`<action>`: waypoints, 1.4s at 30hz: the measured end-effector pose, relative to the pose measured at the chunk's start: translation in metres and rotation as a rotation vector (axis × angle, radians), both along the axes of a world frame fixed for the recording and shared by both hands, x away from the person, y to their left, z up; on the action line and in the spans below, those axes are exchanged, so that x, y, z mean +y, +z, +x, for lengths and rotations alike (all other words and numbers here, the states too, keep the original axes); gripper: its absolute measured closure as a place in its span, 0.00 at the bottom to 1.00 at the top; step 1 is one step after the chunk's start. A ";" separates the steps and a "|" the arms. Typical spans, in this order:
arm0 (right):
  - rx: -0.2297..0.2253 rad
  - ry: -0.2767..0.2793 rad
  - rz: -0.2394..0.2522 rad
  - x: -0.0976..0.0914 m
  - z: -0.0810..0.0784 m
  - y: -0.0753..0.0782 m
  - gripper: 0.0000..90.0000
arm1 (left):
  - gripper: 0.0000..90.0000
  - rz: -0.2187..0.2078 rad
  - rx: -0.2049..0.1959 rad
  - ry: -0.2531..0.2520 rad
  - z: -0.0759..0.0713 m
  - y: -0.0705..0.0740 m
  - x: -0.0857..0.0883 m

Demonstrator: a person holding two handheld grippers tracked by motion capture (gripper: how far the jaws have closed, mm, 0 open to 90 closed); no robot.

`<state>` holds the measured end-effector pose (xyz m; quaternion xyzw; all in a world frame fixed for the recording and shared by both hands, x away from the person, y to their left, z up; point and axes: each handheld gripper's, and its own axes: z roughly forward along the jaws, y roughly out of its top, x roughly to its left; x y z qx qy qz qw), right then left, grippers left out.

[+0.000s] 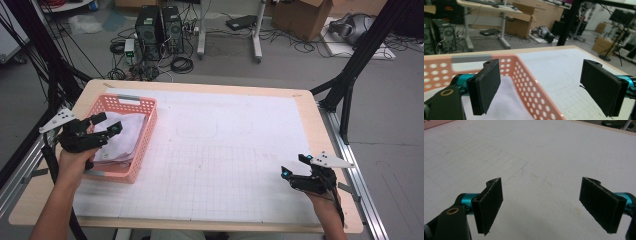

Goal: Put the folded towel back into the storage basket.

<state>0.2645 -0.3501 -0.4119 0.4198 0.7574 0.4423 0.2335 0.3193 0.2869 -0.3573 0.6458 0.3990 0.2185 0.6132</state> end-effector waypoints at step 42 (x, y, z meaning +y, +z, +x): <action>-0.038 -0.017 0.007 -0.012 -0.013 0.005 0.20 | 0.23 0.088 -0.018 -0.259 -0.025 -0.032 -0.137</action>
